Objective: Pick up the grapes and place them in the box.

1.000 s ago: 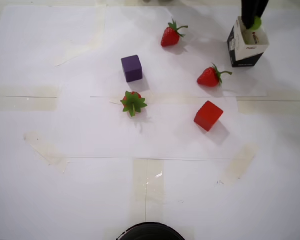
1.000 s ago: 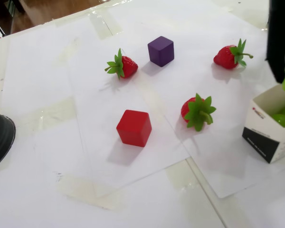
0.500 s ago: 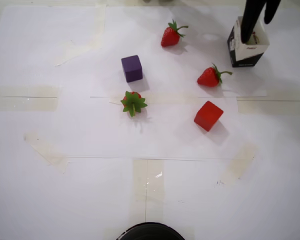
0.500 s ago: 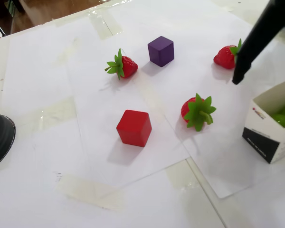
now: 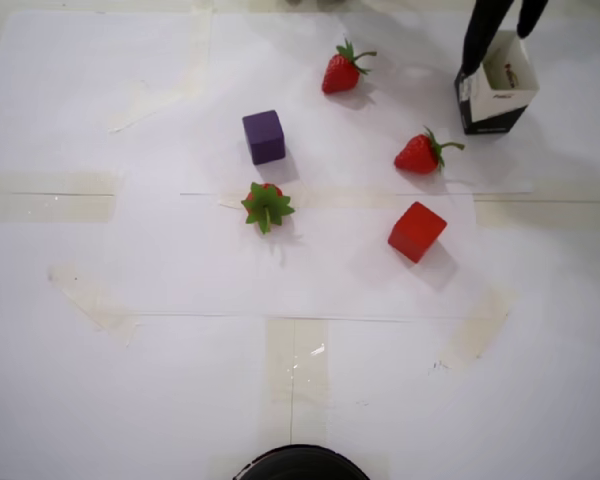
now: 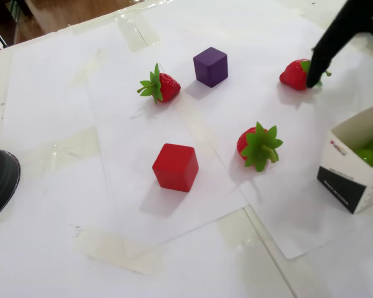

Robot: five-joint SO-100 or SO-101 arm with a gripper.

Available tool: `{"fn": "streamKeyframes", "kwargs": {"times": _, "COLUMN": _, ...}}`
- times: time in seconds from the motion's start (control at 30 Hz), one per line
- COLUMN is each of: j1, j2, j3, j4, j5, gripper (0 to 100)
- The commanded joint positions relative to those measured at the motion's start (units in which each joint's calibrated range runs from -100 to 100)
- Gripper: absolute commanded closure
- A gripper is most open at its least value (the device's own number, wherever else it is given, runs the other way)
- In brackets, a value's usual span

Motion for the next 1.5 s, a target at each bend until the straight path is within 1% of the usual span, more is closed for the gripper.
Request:
{"fn": "streamKeyframes", "kwargs": {"times": 0.0, "j1": 2.4, "j2": -11.6, "j3": 1.8, "j4": 2.8, "j5": -1.6, "gripper": 71}}
{"fn": "streamKeyframes", "kwargs": {"times": 0.1, "j1": 6.3, "j2": -19.7, "j3": 3.6, "j4": 7.3, "j5": -2.4, "gripper": 78}}
{"fn": "streamKeyframes", "kwargs": {"times": 0.17, "j1": 8.5, "j2": -23.7, "j3": 4.8, "j4": 9.7, "j5": -2.4, "gripper": 81}}
{"fn": "streamKeyframes", "kwargs": {"times": 0.27, "j1": 14.1, "j2": -33.2, "j3": 10.3, "j4": 11.8, "j5": -1.4, "gripper": 81}}
{"fn": "streamKeyframes", "kwargs": {"times": 0.3, "j1": 16.4, "j2": -37.0, "j3": 13.1, "j4": 11.9, "j5": -0.7, "gripper": 85}}
{"fn": "streamKeyframes", "kwargs": {"times": 0.4, "j1": 22.6, "j2": -45.8, "j3": 21.0, "j4": 11.7, "j5": 1.1, "gripper": 91}}
{"fn": "streamKeyframes", "kwargs": {"times": 0.47, "j1": 27.1, "j2": -52.2, "j3": 27.2, "j4": 11.8, "j5": 2.3, "gripper": 99}}
{"fn": "streamKeyframes", "kwargs": {"times": 0.5, "j1": 29.3, "j2": -55.8, "j3": 30.3, "j4": 11.7, "j5": 3.0, "gripper": 100}}
{"fn": "streamKeyframes", "kwargs": {"times": 0.67, "j1": 34.1, "j2": -68.6, "j3": 42.6, "j4": 13.1, "j5": 3.8, "gripper": 100}}
{"fn": "streamKeyframes", "kwargs": {"times": 0.8, "j1": 35.4, "j2": -76.3, "j3": 54.9, "j4": 9.3, "j5": 4.1, "gripper": 100}}
{"fn": "streamKeyframes", "kwargs": {"times": 0.9, "j1": 36.0, "j2": -81.2, "j3": 62.1, "j4": 5.6, "j5": 6.1, "gripper": 100}}
{"fn": "streamKeyframes", "kwargs": {"times": 1.03, "j1": 36.7, "j2": -87.2, "j3": 66.6, "j4": 7.6, "j5": 6.1, "gripper": 100}}
{"fn": "streamKeyframes", "kwargs": {"times": 1.2, "j1": 37.2, "j2": -87.5, "j3": 69.8, "j4": 9.4, "j5": 6.1, "gripper": 100}}
{"fn": "streamKeyframes", "kwargs": {"times": 1.3, "j1": 37.1, "j2": -87.5, "j3": 73.5, "j4": 8.1, "j5": 5.5, "gripper": 100}}
{"fn": "streamKeyframes", "kwargs": {"times": 1.47, "j1": 36.6, "j2": -87.5, "j3": 74.0, "j4": 8.2, "j5": 5.9, "gripper": 100}}
